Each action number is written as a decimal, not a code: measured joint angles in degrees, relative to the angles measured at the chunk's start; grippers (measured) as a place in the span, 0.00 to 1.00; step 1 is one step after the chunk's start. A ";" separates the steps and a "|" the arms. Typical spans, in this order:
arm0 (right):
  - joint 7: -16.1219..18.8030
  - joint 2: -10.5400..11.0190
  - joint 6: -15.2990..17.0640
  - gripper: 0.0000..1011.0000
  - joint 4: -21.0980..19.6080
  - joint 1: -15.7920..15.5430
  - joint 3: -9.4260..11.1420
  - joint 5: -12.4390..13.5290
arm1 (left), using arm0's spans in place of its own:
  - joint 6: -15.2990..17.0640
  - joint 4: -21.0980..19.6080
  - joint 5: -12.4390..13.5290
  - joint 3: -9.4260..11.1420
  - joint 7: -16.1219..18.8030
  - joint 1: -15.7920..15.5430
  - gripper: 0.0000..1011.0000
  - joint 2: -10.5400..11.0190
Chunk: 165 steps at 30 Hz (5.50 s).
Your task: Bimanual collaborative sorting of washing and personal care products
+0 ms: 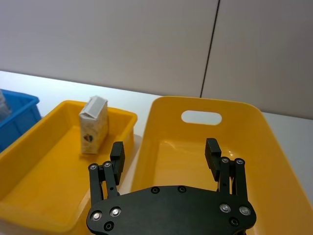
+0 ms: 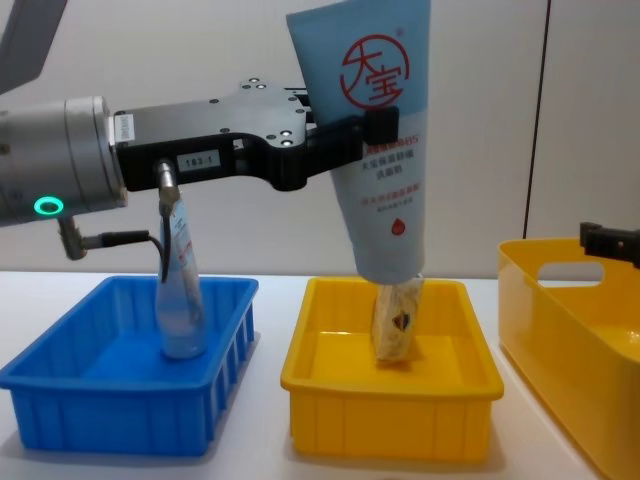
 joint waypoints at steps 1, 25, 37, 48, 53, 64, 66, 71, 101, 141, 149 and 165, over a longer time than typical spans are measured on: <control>0.00 0.00 0.00 0.99 0.00 0.00 0.00 0.00 | -0.01 0.00 0.01 0.01 -0.01 -0.01 0.24 0.00; 16.93 9.05 6.02 0.99 -2.47 2.25 -1.71 7.16 | -0.05 -0.05 0.04 0.15 -0.11 -0.03 0.24 0.09; 24.64 12.26 8.16 0.99 -0.46 6.17 -4.04 9.71 | -0.04 -0.04 0.03 0.15 -0.11 -0.02 0.24 0.09; 32.69 14.37 8.26 0.99 2.68 10.97 -7.04 11.92 | -0.04 -0.04 0.03 0.14 -0.10 -0.02 0.24 0.09; 36.28 15.05 7.93 0.99 4.25 13.13 -8.38 12.98 | -0.04 -0.04 0.03 0.14 -0.10 -0.02 0.24 0.09; 42.70 15.90 6.88 0.99 7.50 16.79 -10.31 15.31 | -0.04 -0.04 0.03 0.14 -0.10 -0.02 0.24 0.09; 43.93 16.05 6.66 0.99 8.11 17.50 -10.73 15.67 | -0.04 -0.04 0.03 0.14 -0.10 -0.02 0.24 0.09; 46.10 16.32 6.26 0.99 9.47 18.82 -11.56 16.29 | -0.04 -0.04 0.03 0.14 -0.10 -0.02 0.24 0.09; 57.40 14.84 3.51 0.99 20.88 29.14 -19.11 17.10 | -0.04 -0.04 0.03 0.14 -0.10 -0.02 0.24 0.09; 66.63 8.54 -2.29 0.99 37.21 42.37 -29.15 13.92 | -0.04 -0.04 0.03 0.14 -0.10 -0.02 0.24 0.09; 67.21 7.17 -3.06 0.95 39.30 43.69 -30.64 13.66 | -0.04 -0.04 0.03 0.14 -0.10 -0.02 0.24 0.10; 67.07 6.41 -3.81 0.57 39.87 44.41 -32.04 13.64 | -0.04 -0.04 0.04 0.14 -0.11 -0.02 0.24 0.10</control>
